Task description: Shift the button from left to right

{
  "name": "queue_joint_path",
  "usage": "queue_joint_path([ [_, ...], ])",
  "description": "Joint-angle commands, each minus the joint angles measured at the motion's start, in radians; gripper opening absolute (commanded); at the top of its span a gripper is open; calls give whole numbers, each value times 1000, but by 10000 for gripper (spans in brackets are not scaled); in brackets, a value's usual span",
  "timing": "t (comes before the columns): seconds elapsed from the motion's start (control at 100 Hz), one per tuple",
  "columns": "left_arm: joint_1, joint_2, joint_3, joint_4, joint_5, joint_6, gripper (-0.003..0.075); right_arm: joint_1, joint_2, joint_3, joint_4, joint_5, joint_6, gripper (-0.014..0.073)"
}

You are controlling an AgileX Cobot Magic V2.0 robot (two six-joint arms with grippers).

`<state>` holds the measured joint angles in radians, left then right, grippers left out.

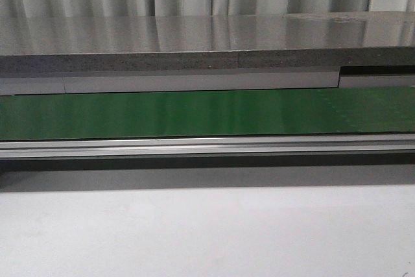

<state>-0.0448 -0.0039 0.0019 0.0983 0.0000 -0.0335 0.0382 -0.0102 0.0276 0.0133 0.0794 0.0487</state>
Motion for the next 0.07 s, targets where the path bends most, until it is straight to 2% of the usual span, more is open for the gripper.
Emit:
queue_joint_path([
  [0.0,-8,-30,33,-5,-83,-14,-20,-1,-21,-15,-5,-89,1,-68],
  [0.06,-8,-30,33,-5,-83,-14,-20,-1,-21,-15,-5,-89,1,-68],
])
